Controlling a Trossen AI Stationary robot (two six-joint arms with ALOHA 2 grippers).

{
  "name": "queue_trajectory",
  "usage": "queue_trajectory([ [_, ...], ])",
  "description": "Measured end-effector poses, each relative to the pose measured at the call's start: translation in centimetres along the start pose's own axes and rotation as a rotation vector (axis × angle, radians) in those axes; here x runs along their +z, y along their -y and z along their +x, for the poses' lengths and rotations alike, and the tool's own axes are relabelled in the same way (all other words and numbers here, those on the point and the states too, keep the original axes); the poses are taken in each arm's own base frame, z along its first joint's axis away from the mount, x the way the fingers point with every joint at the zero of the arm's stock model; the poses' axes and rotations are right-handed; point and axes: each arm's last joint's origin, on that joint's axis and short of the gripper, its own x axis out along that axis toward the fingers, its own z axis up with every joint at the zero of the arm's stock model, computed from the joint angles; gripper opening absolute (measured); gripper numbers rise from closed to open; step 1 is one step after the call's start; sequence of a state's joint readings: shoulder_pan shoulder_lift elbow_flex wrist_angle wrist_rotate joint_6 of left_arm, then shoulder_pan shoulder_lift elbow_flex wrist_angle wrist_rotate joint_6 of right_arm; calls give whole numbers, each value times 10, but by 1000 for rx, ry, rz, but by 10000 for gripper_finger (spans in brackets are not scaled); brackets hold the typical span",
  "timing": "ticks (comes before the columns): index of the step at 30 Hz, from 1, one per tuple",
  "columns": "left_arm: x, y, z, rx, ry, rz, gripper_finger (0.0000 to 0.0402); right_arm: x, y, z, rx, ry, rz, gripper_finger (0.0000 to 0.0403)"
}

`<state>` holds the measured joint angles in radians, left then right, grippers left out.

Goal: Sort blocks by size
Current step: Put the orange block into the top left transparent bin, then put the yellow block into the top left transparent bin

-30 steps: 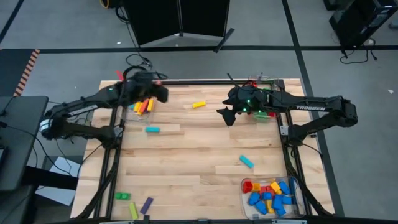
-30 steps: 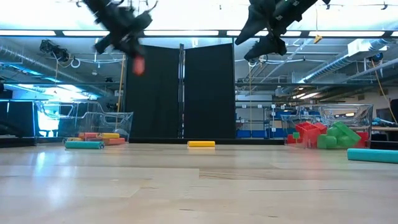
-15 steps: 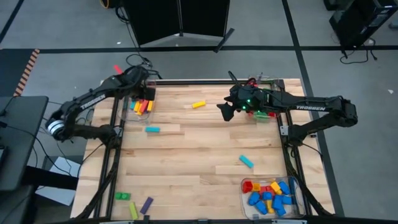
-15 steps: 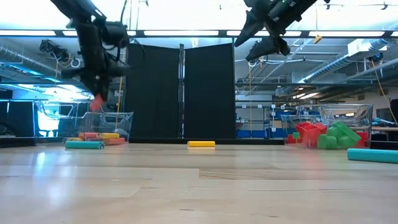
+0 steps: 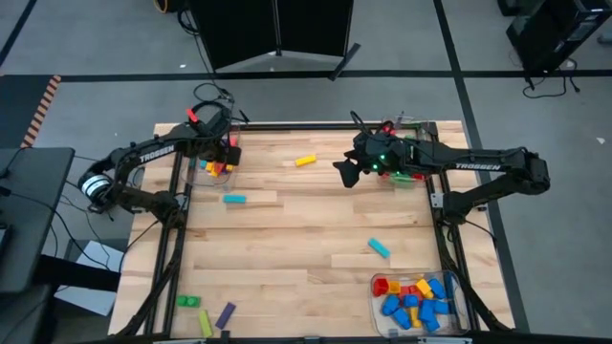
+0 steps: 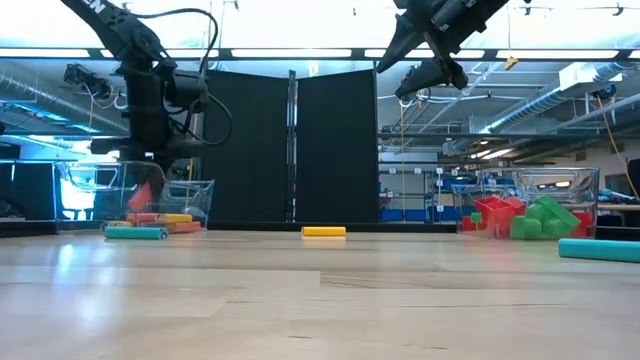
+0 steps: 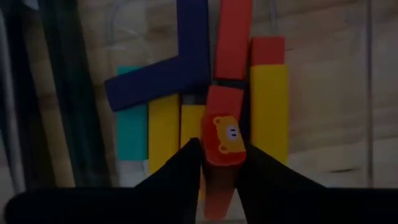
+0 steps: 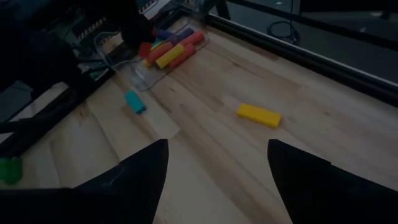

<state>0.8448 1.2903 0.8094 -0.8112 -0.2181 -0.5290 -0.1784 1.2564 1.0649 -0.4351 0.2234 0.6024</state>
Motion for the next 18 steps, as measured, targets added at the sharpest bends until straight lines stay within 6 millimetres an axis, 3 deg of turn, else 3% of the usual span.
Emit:
queue_trajectory([
  [11,4,2,-2,-33,29,-18,125,0,0,0,1,-1,-13,284],
  [18,24,9,-23,-96,112,26,156,-1,0,0,0,-10,-24,284],
])
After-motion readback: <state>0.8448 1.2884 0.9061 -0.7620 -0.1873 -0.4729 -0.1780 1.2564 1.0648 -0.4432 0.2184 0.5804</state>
